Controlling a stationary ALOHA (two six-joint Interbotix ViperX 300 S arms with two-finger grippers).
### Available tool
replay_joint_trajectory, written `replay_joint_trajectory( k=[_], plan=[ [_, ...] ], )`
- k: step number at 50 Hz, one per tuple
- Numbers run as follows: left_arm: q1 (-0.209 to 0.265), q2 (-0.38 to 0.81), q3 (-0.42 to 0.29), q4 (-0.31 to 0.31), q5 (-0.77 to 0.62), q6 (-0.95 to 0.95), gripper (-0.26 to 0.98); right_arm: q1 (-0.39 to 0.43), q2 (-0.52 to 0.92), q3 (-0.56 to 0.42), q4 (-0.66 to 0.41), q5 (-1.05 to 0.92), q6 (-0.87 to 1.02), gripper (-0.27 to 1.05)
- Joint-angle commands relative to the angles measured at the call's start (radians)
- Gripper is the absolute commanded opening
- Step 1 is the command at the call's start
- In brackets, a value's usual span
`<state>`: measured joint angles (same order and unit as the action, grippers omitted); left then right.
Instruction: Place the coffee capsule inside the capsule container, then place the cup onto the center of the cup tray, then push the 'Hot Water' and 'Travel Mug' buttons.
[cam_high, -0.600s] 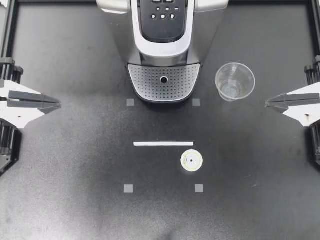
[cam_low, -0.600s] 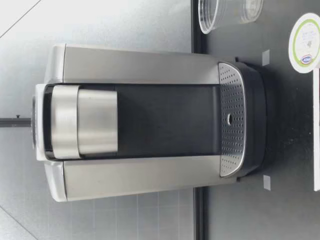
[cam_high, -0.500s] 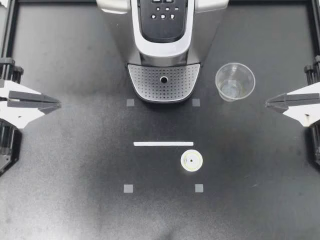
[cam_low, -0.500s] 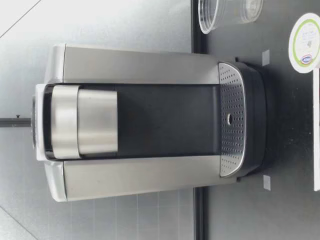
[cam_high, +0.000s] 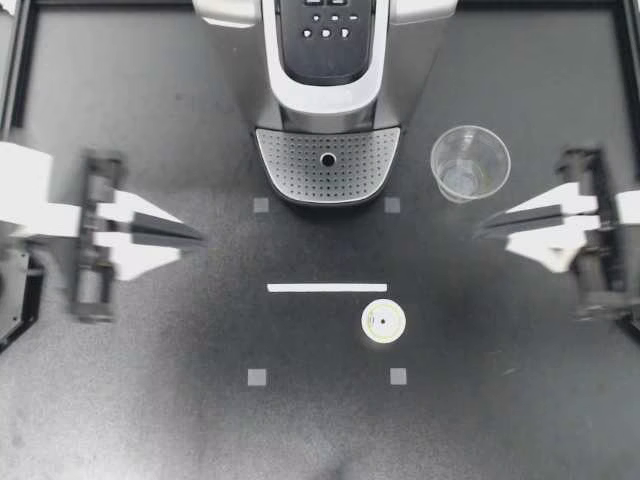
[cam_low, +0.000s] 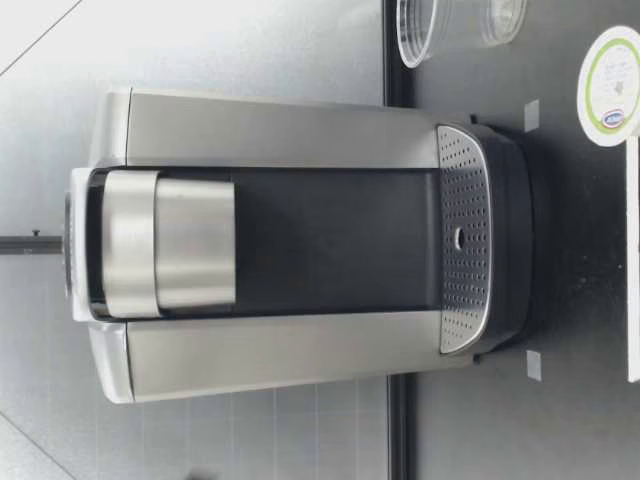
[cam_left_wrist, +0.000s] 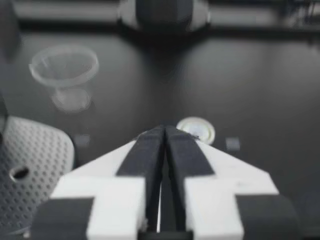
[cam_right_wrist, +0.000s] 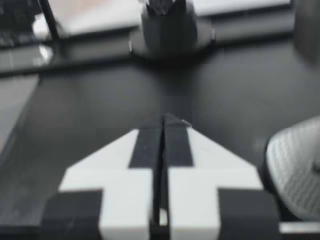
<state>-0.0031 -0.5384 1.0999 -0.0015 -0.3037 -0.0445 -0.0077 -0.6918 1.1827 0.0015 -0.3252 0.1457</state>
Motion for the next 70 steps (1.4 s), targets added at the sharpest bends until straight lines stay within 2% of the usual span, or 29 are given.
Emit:
replay_joint_trajectory(
  k=[1, 11, 21, 38, 47, 60, 70],
  plan=[
    [-0.003, 0.089, -0.061, 0.000, -0.006, -0.008, 0.15, -0.002, 0.051, -0.023, -0.002, -0.011, 0.021, 0.11],
    [-0.006, 0.253, -0.152, 0.003, 0.005, -0.008, 0.14, 0.031, 0.150, -0.035, -0.005, 0.005, 0.054, 0.11],
    [-0.035, 0.396, -0.242, 0.009, 0.041, 0.002, 0.15, 0.066, 0.232, -0.064, -0.048, 0.067, 0.052, 0.11],
    [-0.060, 0.535, -0.388, 0.011, 0.213, 0.005, 0.20, 0.100, 0.342, -0.095, -0.077, 0.114, 0.052, 0.11],
    [-0.067, 0.586, -0.436, 0.011, 0.250, 0.005, 0.35, 0.110, 0.399, -0.106, -0.080, 0.114, 0.052, 0.11],
    [-0.075, 0.655, -0.505, 0.011, 0.276, 0.003, 0.82, 0.112, 0.476, -0.126, -0.081, 0.114, 0.052, 0.11],
    [-0.075, 0.693, -0.554, 0.011, 0.278, 0.009, 0.82, 0.112, 0.520, -0.135, -0.080, 0.114, 0.051, 0.11]
  ],
)
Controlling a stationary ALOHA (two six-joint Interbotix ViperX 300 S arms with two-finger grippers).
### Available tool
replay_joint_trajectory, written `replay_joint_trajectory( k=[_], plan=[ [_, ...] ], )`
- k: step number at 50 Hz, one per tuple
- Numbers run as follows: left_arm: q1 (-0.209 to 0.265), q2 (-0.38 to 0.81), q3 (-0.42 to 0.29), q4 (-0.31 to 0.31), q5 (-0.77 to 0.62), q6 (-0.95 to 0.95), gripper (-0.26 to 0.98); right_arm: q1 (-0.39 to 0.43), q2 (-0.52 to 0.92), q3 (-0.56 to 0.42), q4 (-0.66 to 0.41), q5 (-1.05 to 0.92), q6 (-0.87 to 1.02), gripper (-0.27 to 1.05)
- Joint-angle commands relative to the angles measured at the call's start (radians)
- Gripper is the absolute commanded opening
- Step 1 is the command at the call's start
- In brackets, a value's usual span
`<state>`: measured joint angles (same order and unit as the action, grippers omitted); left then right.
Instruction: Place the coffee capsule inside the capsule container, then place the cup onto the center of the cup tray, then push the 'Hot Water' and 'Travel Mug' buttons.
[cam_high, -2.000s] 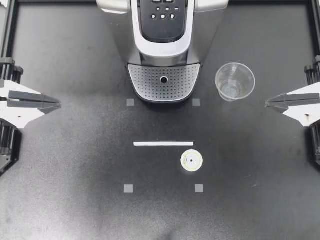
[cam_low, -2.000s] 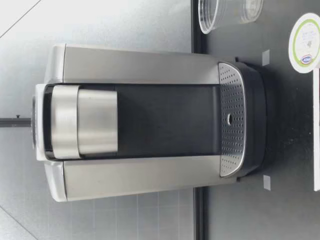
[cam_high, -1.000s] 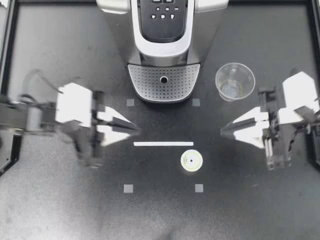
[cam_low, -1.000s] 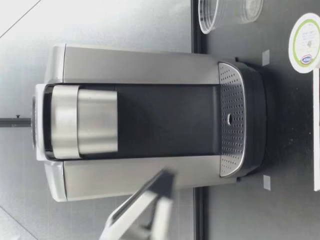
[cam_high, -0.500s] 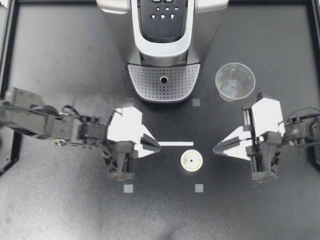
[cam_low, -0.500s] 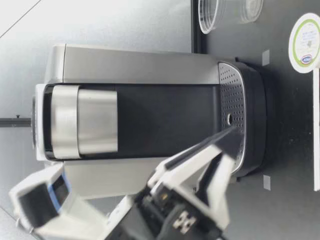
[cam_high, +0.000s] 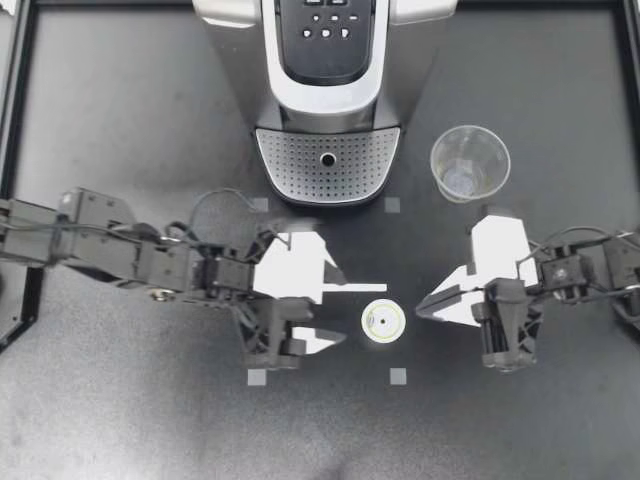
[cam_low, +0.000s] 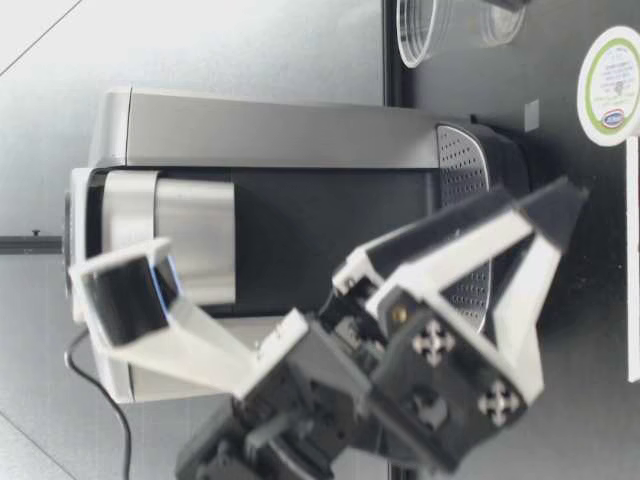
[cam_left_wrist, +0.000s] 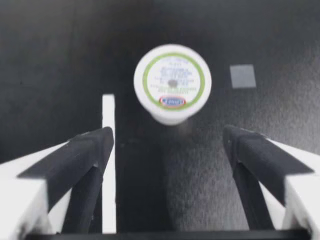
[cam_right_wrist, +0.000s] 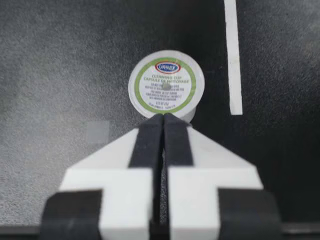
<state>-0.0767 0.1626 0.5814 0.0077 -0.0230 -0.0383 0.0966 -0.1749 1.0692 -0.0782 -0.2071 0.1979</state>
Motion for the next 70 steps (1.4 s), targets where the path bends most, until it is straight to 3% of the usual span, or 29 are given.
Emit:
replay_joint_trajectory(
  k=[1, 70],
  plan=[
    [-0.002, -0.006, -0.038, 0.002, -0.003, 0.005, 0.82, 0.008, 0.008, -0.023, -0.002, -0.005, 0.000, 0.11],
    [-0.008, 0.152, -0.158, 0.002, -0.005, 0.015, 0.81, 0.008, 0.121, -0.078, -0.002, -0.005, -0.002, 0.10]
  ],
)
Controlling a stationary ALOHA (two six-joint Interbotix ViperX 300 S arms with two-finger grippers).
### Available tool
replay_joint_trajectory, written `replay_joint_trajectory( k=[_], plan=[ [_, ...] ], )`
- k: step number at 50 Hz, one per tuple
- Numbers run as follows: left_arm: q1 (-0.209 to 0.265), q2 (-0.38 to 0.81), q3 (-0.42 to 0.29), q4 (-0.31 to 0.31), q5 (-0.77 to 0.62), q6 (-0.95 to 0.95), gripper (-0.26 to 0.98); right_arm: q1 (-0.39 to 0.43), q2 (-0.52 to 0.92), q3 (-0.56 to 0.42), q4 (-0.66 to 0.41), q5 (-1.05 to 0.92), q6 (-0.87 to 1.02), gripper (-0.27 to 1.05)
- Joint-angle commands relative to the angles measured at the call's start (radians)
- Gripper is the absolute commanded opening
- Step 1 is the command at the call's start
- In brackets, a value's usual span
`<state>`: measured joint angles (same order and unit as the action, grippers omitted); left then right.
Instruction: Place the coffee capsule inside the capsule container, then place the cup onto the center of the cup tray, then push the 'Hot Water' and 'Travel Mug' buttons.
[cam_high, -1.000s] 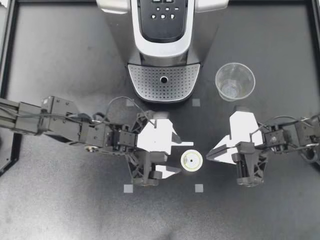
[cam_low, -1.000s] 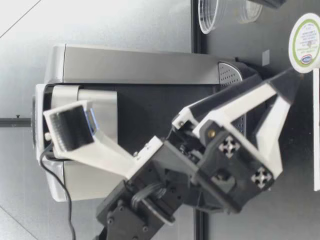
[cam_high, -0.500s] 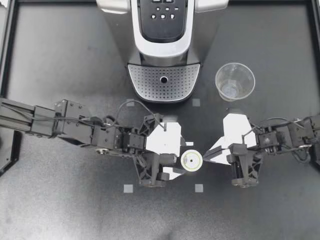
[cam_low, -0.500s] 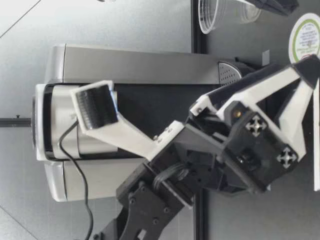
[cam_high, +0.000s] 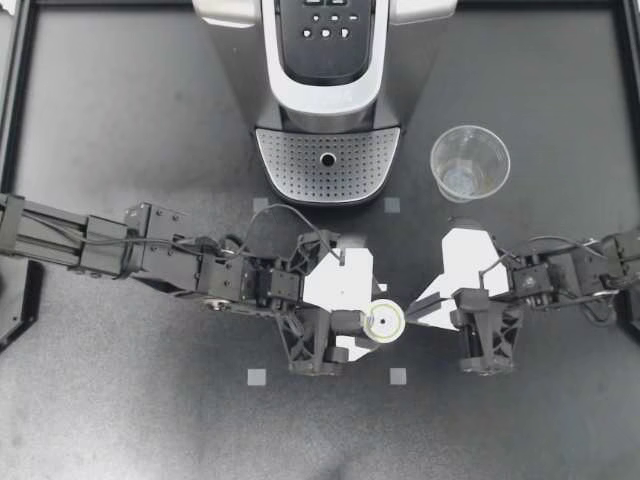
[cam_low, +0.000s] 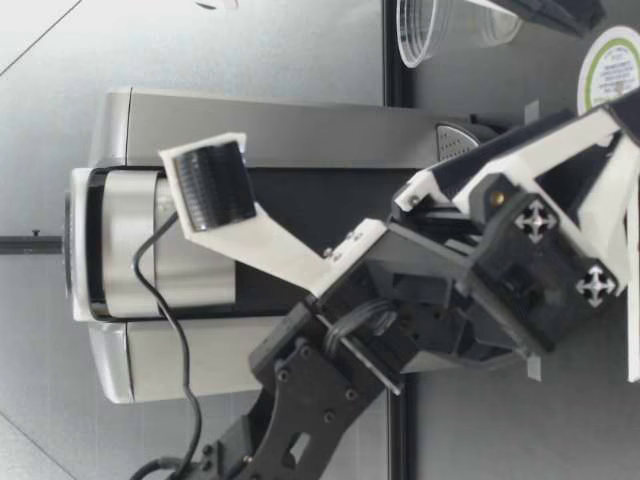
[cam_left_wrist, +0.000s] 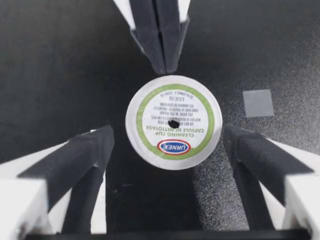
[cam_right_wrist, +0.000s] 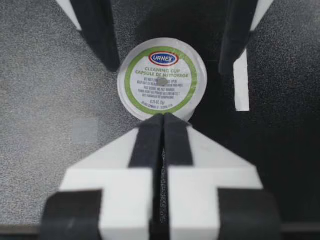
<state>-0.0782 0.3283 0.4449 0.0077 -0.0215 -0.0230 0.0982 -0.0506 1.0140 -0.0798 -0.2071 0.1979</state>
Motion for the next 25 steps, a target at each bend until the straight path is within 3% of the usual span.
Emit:
replay_joint_trajectory(
  k=[1, 25],
  plan=[
    [-0.006, -0.012, -0.021, 0.002, -0.005, 0.000, 0.81, 0.006, -0.002, -0.023, 0.000, -0.005, -0.002, 0.10],
    [-0.012, 0.011, -0.055, 0.002, -0.005, 0.005, 0.80, 0.006, 0.005, -0.034, 0.000, -0.003, -0.002, 0.10]
  ],
)
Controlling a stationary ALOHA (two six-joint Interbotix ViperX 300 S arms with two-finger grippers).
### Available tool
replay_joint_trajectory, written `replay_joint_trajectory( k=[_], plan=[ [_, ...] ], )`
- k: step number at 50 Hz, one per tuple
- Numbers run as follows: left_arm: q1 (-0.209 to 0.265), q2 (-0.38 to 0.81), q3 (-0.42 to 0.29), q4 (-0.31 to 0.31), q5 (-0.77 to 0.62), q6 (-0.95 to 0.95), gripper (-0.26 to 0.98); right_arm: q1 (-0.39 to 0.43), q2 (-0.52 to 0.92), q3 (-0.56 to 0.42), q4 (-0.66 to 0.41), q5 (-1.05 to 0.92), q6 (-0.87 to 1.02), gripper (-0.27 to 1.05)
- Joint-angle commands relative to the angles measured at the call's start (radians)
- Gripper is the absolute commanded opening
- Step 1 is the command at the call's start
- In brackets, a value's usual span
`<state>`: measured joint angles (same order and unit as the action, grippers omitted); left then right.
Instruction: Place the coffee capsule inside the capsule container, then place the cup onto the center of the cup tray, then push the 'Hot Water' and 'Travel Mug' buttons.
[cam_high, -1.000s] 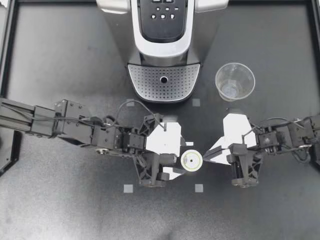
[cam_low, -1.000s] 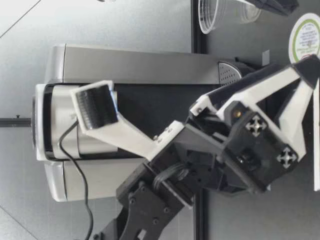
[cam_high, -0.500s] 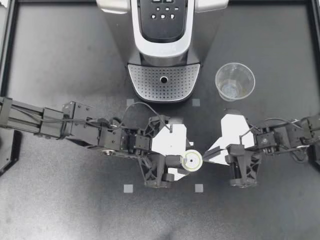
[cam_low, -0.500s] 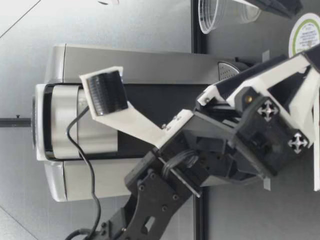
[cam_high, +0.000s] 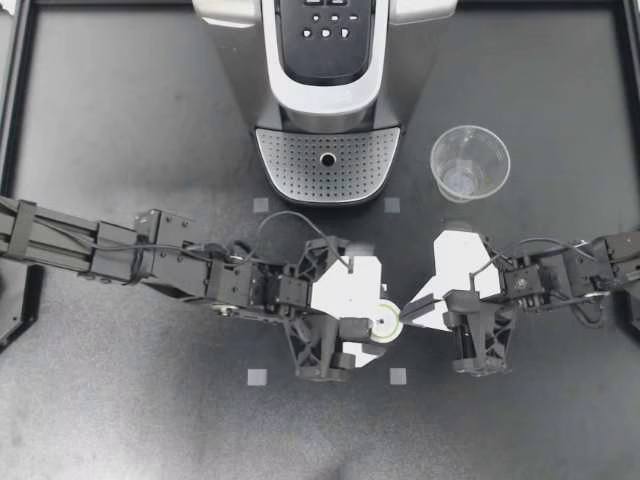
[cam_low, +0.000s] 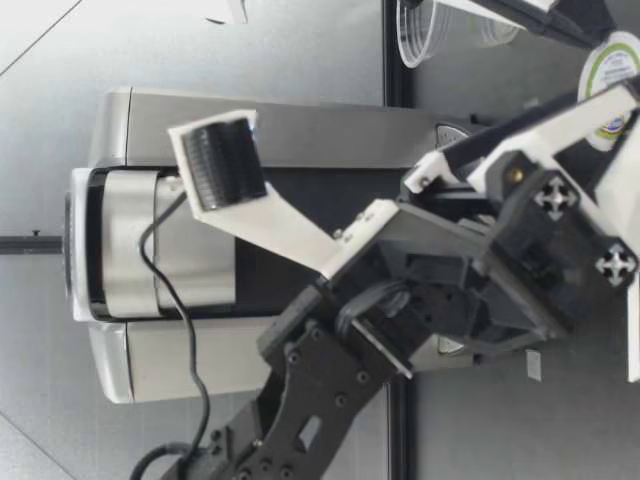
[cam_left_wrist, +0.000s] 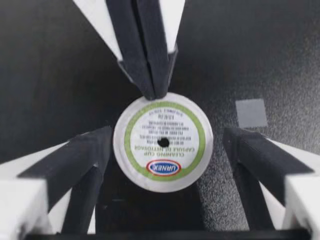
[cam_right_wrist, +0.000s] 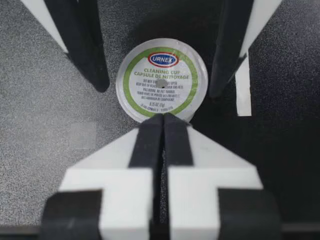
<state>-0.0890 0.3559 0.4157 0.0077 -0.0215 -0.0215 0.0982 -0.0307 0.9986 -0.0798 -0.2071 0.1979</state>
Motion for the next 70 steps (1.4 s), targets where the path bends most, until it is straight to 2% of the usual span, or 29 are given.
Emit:
replay_joint_trajectory(
  k=[1, 9, 26, 37, 47, 53, 59, 64, 70],
  plan=[
    [-0.002, -0.015, -0.028, 0.002, -0.006, 0.003, 0.80, 0.006, -0.015, -0.018, 0.000, -0.005, -0.002, 0.10],
    [-0.002, -0.008, -0.028, 0.002, -0.005, 0.000, 0.75, 0.006, -0.017, -0.018, 0.000, -0.003, -0.002, 0.10],
    [0.000, -0.021, -0.028, 0.002, -0.006, -0.008, 0.51, 0.006, -0.035, -0.018, 0.002, -0.005, 0.000, 0.10],
    [-0.002, -0.028, -0.023, 0.002, -0.006, -0.012, 0.51, 0.006, -0.094, -0.002, 0.003, -0.005, 0.009, 0.10],
    [0.000, -0.081, 0.011, -0.002, -0.006, -0.018, 0.51, 0.000, -0.239, 0.005, 0.008, -0.032, 0.009, 0.10],
    [0.000, -0.133, 0.052, -0.003, -0.011, -0.018, 0.51, -0.048, -0.322, 0.006, 0.014, -0.100, 0.009, 0.10],
    [0.000, -0.193, 0.101, -0.005, -0.012, -0.020, 0.51, -0.133, -0.385, 0.014, 0.035, -0.192, 0.009, 0.10],
    [-0.002, -0.239, 0.147, -0.009, -0.025, -0.021, 0.51, -0.227, -0.408, 0.025, 0.061, -0.281, 0.009, 0.10],
    [0.000, -0.291, 0.195, -0.014, -0.064, -0.021, 0.51, -0.298, -0.399, 0.018, 0.075, -0.356, 0.008, 0.10]
  ],
)
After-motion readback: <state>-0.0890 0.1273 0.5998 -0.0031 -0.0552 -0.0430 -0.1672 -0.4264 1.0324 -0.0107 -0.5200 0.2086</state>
